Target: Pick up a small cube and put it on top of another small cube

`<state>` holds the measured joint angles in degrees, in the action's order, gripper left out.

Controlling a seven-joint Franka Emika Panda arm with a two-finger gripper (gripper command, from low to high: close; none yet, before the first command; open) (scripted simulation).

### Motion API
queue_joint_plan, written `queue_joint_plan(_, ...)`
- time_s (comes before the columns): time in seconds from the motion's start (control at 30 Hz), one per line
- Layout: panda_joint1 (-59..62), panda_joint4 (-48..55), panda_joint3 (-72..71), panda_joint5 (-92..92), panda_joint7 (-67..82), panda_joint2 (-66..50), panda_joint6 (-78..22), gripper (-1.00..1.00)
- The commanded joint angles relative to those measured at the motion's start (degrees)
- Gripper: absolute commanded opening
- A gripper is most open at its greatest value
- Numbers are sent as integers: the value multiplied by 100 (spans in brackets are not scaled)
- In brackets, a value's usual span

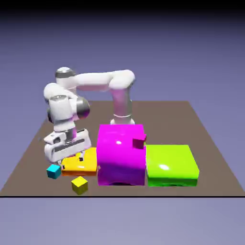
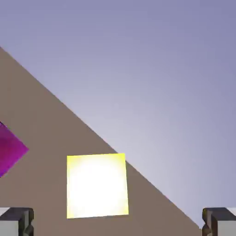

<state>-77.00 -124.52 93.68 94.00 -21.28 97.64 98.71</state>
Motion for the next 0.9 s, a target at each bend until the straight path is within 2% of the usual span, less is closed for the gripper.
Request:
queue_joint_plan(0.0, -49, 86, 207, 188, 9, 93, 135, 0)
queue_joint_plan(0.1, -170, 300, 726, 659, 31, 326, 474, 0)
queue_joint_plan(0.13, -170, 300, 726, 659, 31, 326, 474, -100)
queue_joint_plan(0.3, 52, -13, -82, -124, 64, -103, 30, -100)
queue_joint_plan(0.87, 1819, -451, -2882, -4360, 2245, -3616, 1039, -100)
